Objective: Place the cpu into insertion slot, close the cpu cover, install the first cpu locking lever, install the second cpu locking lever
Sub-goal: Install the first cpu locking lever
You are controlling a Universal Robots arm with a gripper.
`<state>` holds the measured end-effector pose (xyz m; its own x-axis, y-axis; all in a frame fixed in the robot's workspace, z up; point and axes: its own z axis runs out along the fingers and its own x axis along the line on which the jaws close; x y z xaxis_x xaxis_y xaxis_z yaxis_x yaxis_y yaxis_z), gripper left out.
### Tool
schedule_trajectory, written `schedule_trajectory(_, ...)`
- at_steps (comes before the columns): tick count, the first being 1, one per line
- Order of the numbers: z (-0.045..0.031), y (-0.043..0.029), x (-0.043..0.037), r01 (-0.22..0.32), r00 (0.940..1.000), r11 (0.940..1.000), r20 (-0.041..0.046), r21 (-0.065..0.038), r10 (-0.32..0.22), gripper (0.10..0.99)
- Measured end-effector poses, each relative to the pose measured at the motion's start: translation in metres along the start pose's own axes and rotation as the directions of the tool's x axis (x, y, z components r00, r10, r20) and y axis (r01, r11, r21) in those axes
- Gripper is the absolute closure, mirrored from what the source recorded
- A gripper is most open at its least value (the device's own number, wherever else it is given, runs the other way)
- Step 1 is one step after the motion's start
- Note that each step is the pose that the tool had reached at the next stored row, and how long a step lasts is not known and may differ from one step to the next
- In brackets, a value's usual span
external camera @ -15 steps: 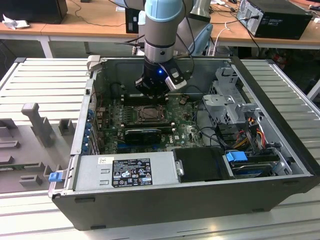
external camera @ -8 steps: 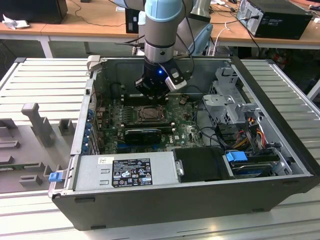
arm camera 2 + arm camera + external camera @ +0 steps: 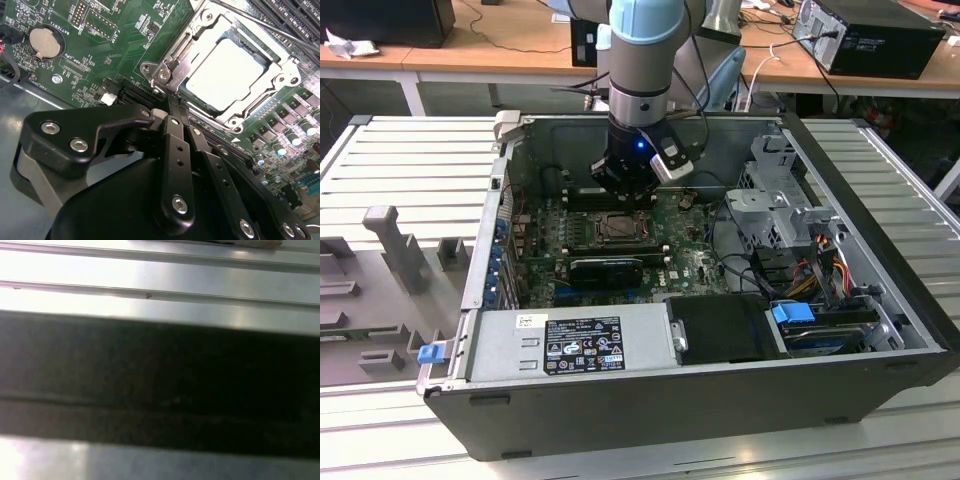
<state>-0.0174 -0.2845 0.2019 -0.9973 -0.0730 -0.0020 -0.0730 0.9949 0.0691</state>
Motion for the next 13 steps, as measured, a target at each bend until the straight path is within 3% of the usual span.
schedule_trajectory(6, 0.0001, -0.0001, -0.0004, 0.0, 1.0, 1.0, 0.0002, -0.002, 0.0, 0.98)
schedule_trajectory(8, -0.003, 0.0002, -0.0004, 0.0, 1.0, 1.0, 0.0002, -0.002, 0.0, 0.98)
schedule_trajectory(10, -0.0109, 0.0007, -0.0004, 0.0, 1.0, 1.0, 0.0, -0.001, 0.0, 0.98)
schedule_trajectory(13, -0.012, 0.0005, -0.0004, 0.0, 1.0, 1.0, 0.0001, -0.002, 0.0, 0.98)
